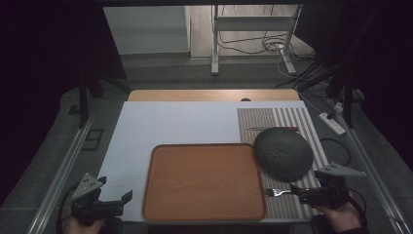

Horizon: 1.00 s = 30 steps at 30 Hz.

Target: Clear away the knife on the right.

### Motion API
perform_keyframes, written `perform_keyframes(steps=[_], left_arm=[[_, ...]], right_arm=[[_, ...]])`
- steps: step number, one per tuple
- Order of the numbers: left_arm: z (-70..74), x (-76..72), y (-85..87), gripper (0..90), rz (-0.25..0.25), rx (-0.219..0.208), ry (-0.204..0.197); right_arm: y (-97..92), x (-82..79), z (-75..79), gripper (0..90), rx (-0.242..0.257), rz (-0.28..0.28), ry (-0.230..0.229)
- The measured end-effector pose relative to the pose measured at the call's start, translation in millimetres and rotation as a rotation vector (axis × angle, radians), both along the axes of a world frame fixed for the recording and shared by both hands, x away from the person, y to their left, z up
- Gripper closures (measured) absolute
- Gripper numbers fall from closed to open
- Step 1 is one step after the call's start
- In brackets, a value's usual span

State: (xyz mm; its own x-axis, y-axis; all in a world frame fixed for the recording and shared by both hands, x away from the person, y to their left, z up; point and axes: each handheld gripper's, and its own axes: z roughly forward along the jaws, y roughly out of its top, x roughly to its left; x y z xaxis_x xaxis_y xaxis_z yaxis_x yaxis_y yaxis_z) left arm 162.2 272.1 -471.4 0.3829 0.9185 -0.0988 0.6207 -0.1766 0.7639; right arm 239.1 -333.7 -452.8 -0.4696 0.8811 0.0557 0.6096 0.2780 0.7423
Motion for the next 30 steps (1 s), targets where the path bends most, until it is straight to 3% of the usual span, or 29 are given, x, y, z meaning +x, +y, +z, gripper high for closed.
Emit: perform_keyframes(steps=[6,30], left_arm=[[-0.5,0.4,1.5,0.0,0.002,-0.012,0.005],[-1.2,0.9,4.9,0.0,0.019,-0.043,0.021]], right_arm=[[3.3,0.5,-0.5,0.0,-0.027,0.019,0.006],[8.4,3.7,-1.9,0.0,-0.061,0.053,0.032]])
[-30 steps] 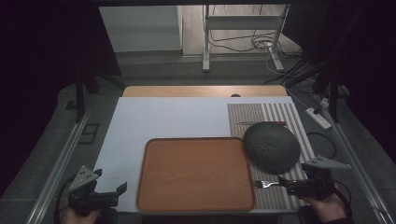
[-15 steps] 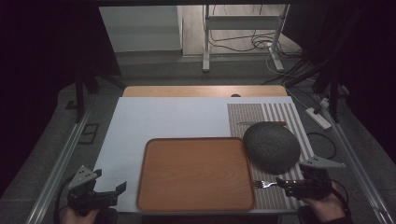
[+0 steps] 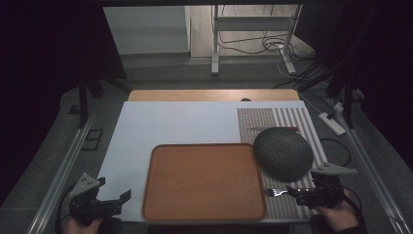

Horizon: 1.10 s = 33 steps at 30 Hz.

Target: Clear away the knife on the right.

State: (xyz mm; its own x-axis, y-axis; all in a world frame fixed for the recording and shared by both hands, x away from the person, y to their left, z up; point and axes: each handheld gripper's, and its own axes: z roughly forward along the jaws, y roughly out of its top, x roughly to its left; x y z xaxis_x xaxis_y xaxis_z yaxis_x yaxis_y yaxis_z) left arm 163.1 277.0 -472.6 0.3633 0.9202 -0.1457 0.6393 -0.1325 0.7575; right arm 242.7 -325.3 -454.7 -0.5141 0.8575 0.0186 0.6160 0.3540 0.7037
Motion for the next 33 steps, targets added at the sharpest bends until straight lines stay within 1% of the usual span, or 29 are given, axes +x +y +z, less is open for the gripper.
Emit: perform_keyframes(steps=[2,3,4,5,6,9,12,15,17,18,19,21,22,24,25,26,29,30,33], left_arm=[[-0.1,0.1,0.2,0.0,0.001,-0.001,0.0],[-0.2,0.3,0.6,0.0,0.003,-0.005,0.002],[-0.2,0.3,0.6,0.0,0.003,-0.005,0.002],[-0.2,0.4,0.8,0.0,0.004,-0.006,0.003],[-0.2,0.4,0.9,0.1,0.004,-0.007,0.003],[-0.3,0.4,0.8,0.0,0.004,-0.006,0.003],[-0.3,0.6,0.8,0.1,0.006,-0.005,0.005],[-0.4,0.8,1.0,0.2,0.009,-0.008,0.008],[-0.4,1.0,1.1,0.4,0.011,-0.007,0.01],[-0.4,1.1,1.0,0.4,0.012,-0.007,0.01],[-0.4,1.1,0.8,0.6,0.012,-0.006,0.011],[-0.4,1.2,0.7,0.6,0.012,-0.004,0.012],[-0.4,1.2,0.7,0.7,0.012,-0.003,0.012],[-0.4,1.3,0.8,0.7,0.012,-0.005,0.012],[-0.4,1.3,0.9,0.7,0.012,-0.004,0.013],[-0.4,1.3,1.0,0.7,0.012,-0.004,0.013],[-0.5,1.5,1.0,0.7,0.013,-0.005,0.013],[-0.5,1.5,1.0,0.7,0.014,-0.006,0.014],[-0.5,1.6,1.0,0.7,0.014,-0.006,0.014]], right_arm=[[0.6,0.0,0.3,0.0,-0.004,0.003,-0.007],[2.6,0.1,2.8,0.0,-0.016,0.004,-0.032],[3.5,0.4,4.6,0.0,-0.015,0.008,-0.045],[3.5,0.4,4.6,0.0,-0.015,0.008,-0.045],[4.9,1.3,7.0,0.0,-0.008,0.014,-0.058],[5.3,2.7,6.8,0.0,-0.009,0.019,-0.056],[4.4,5.0,4.7,0.0,-0.012,0.02,-0.044],[2.7,7.3,4.4,0.0,-0.008,0.027,-0.05],[1.9,10.9,3.7,0.0,0.003,0.044,-0.046],[1.9,10.9,3.7,0.0,0.003,0.044,-0.046],[2.6,13.3,1.9,0.0,0.006,0.059,-0.04],[3.0,14.8,0.8,0.0,0.005,0.066,-0.035],[3.8,18.2,-0.7,0.0,0.003,0.07,-0.026],[4.1,19.9,-1.3,0.0,-0.001,0.067,-0.022],[4.1,21.8,-1.8,0.0,0.002,0.065,-0.017],[3.5,25.0,-2.8,0.0,0.017,0.063,-0.012],[2.8,27.3,-3.4,0.0,0.021,0.06,-0.011],[1.7,30.0,-3.3,0.0,0.031,0.062,-0.012],[1.2,32.9,-2.6,0.0,0.032,0.065,-0.01]])
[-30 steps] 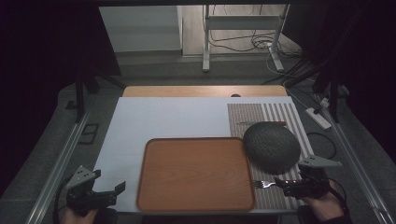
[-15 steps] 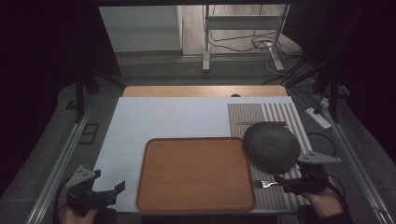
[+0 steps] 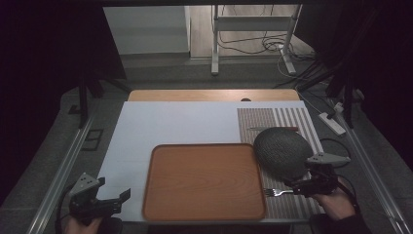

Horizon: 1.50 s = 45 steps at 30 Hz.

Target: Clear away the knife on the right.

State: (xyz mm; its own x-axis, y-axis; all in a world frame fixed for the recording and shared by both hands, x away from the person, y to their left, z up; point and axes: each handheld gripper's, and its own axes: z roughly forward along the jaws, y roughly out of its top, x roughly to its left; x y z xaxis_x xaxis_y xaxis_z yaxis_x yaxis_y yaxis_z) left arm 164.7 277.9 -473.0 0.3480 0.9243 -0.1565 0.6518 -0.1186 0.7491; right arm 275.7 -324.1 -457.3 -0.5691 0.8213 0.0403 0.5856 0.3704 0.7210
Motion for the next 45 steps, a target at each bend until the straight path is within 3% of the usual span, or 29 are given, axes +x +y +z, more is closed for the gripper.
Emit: perform_keyframes(steps=[3,6,19,29,35,39,45], left_arm=[[0.0,0.2,-0.1,0.7,0.0,0.0,0.0],[0.0,0.3,0.0,0.7,0.0,-0.001,0.001],[-0.3,1.3,-0.6,0.9,-0.01,0.004,0.006],[-0.4,1.3,-0.8,1.0,-0.012,0.004,0.006],[-0.4,1.2,-0.7,1.1,-0.014,0.004,0.006],[-0.4,1.4,-0.5,1.1,-0.014,0.001,0.007],[-0.7,1.8,0.0,1.1,-0.015,-0.004,0.01]], right_arm=[[0.0,5.0,0.4,0.0,0.001,-0.007,0.01],[0.4,10.5,0.1,0.0,0.034,-0.026,0.036],[6.7,38.9,1.2,0.0,-0.012,-0.029,0.022],[6.9,59.1,1.9,0.0,0.005,-0.033,0.044],[7.5,73.8,0.4,0.0,-0.01,-0.044,0.043],[5.8,84.0,0.6,0.0,0.022,-0.051,0.06],[5.8,96.5,-2.0,0.0,-0.012,-0.069,0.063]])
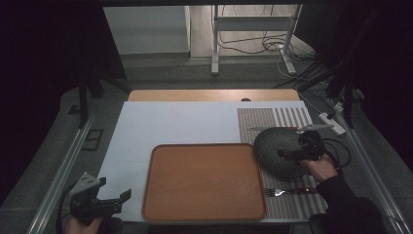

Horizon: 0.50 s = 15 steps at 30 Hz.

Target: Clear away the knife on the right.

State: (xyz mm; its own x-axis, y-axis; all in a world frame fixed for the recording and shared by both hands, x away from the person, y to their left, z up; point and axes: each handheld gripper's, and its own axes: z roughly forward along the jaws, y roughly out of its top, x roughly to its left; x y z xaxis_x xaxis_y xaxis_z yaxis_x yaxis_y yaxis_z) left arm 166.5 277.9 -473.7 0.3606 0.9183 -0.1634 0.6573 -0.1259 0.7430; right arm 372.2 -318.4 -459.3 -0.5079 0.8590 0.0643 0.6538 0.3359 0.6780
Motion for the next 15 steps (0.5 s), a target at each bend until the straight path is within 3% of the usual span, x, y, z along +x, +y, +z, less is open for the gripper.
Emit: perform_keyframes(steps=[15], left_arm=[[-0.2,1.1,-1.0,0.7,-0.003,0.009,0.01]], right_arm=[[5.3,39.8,-4.4,0.0,-0.059,-0.034,0.015]])
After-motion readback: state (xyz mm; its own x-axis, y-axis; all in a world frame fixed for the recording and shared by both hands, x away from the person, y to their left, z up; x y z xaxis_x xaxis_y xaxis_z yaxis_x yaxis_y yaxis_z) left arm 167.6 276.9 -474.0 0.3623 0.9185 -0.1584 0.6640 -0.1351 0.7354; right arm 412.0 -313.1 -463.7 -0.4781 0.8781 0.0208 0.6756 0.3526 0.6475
